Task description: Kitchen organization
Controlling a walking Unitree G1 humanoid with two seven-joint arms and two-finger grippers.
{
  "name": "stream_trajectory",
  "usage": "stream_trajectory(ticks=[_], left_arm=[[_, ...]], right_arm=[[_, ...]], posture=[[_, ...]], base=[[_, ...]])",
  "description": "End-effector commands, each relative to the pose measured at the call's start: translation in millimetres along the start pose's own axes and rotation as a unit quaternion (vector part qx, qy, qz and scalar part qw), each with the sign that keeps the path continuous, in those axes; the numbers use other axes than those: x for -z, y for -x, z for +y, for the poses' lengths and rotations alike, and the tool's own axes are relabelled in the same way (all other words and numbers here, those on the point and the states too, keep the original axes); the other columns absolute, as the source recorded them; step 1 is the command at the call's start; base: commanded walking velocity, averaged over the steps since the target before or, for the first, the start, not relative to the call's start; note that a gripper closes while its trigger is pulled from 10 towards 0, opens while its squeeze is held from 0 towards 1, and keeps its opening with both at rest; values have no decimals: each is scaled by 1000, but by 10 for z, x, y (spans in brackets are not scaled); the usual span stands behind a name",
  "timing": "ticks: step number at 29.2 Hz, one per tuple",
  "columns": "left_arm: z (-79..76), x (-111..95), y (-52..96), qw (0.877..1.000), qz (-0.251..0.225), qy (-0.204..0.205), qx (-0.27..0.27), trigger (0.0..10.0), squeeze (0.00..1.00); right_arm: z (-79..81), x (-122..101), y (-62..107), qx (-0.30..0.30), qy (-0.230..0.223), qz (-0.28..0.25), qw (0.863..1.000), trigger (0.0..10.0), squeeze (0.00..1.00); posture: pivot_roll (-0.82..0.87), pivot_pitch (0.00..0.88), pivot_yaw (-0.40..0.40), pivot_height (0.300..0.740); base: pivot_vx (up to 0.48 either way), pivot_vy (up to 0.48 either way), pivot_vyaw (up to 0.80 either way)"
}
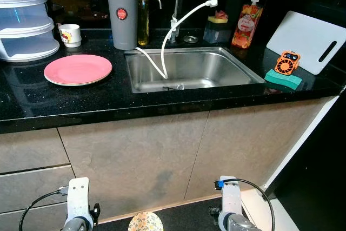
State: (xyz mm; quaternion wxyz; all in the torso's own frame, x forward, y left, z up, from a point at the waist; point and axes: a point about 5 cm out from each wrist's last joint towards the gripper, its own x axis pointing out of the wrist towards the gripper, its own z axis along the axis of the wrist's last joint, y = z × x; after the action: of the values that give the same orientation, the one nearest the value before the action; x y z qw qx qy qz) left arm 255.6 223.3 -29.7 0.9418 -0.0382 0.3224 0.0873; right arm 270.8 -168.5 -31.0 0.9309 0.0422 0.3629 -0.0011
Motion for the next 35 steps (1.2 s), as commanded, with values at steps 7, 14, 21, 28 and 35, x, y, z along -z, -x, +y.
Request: stream_trajectory(ticks=[7, 14, 21, 28, 35], left_arm=[[22, -25, -10, 997, 5, -81, -17, 10000, 0], [-5, -77, -14, 997, -17, -77, -8, 10000, 0], [-10, -88, -13, 996, -23, -91, -13, 10000, 0], [-28, -52, -8, 995, -17, -96, -7, 10000, 0], [-51, -54, -13, 996, -17, -92, -8, 10000, 0]], right_arm=[[-25, 38, 5, 6, 1, 9, 1000, 10000, 0], [-22, 41, 5, 6, 2, 11, 1000, 10000, 0], [-26, 58, 8, 6, 11, 13, 1000, 10000, 0], [-28, 73, 10, 6, 12, 15, 1000, 10000, 0], [-18, 60, 6, 2, 9, 20, 1000, 10000, 0]], posture=[[76, 0, -44, 740], [75, 0, -44, 740], [79, 0, -51, 740], [77, 0, -54, 740], [70, 0, -57, 740]], base=[[0, 0, 0], [0, 0, 0], [0, 0, 0], [0, 0, 0], [0, 0, 0]])
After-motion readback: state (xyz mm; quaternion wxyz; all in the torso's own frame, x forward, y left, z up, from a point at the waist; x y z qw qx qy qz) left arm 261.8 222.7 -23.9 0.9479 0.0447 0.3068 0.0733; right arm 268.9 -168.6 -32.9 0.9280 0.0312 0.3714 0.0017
